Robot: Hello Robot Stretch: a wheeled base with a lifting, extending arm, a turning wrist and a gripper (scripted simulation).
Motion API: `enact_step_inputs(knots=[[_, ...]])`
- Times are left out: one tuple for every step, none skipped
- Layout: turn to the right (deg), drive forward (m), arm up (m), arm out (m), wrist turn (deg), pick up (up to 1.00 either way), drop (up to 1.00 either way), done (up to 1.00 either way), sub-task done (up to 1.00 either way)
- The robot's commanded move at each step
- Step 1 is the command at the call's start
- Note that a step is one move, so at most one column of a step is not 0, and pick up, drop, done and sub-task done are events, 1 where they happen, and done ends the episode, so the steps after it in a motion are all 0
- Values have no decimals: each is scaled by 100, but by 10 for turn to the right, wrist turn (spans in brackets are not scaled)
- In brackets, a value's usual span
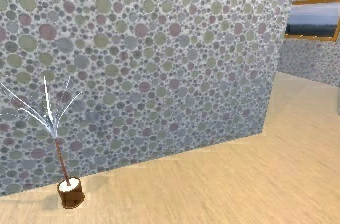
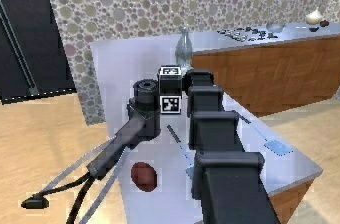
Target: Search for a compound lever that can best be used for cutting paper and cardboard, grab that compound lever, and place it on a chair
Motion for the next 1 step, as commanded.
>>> enact_step_inputs(knots=[[0, 0, 0, -18, 0, 0, 0, 0, 0]])
